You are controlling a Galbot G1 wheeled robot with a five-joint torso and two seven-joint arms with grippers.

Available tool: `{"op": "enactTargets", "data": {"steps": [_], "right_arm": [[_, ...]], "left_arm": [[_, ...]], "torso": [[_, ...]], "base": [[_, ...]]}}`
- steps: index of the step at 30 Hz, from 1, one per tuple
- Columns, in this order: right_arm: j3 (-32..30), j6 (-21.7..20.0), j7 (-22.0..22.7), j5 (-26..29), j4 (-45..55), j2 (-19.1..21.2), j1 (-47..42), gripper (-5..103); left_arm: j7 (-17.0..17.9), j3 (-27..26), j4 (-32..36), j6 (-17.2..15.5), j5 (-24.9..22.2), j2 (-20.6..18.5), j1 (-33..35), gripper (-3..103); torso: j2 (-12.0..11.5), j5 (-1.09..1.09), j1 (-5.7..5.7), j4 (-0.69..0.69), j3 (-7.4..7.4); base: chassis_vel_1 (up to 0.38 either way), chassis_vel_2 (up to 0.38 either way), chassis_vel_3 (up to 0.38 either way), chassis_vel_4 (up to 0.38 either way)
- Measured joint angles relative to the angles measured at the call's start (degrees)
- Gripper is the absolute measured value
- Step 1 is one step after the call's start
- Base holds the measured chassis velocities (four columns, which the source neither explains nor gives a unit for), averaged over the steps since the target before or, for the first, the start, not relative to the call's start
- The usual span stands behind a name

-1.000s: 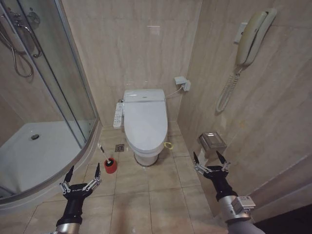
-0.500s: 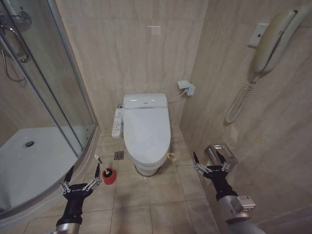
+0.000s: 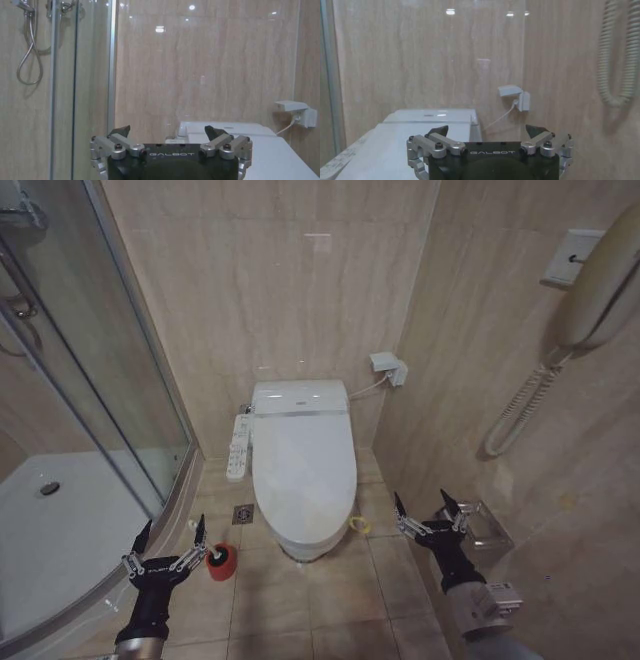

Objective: Open the toilet lid, clean the toilet bowl with a toilet brush, close the toilet lid, and flush.

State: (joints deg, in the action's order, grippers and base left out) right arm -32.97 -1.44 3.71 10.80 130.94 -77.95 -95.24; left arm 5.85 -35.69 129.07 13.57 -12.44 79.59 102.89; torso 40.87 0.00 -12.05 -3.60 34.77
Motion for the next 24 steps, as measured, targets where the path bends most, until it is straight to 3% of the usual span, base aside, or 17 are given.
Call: {"op": "enactTargets", "data": {"steps": [11, 24], "right_arm": [[0.2, 0.2, -3.6, -1.3, -2.8, 0.2, -0.3, 100], [1.9, 5.9, -5.6, -5.5, -12.7, -0.5, -1.0, 100]], "left_arm": [[0.0, 0.0, 0.0, 0.0, 0.0, 0.0, 0.0, 100], [0.0, 0.0, 0.0, 0.0, 0.0, 0.0, 0.0, 100]], "torso": [[0.0, 0.00, 0.01, 0.01, -0.01], [0.0, -0.01, 0.01, 0.00, 0.00]], "base": [[-0.048, 0.043, 0.053, -0.037], [0.000, 0.000, 0.000, 0.000]]}}
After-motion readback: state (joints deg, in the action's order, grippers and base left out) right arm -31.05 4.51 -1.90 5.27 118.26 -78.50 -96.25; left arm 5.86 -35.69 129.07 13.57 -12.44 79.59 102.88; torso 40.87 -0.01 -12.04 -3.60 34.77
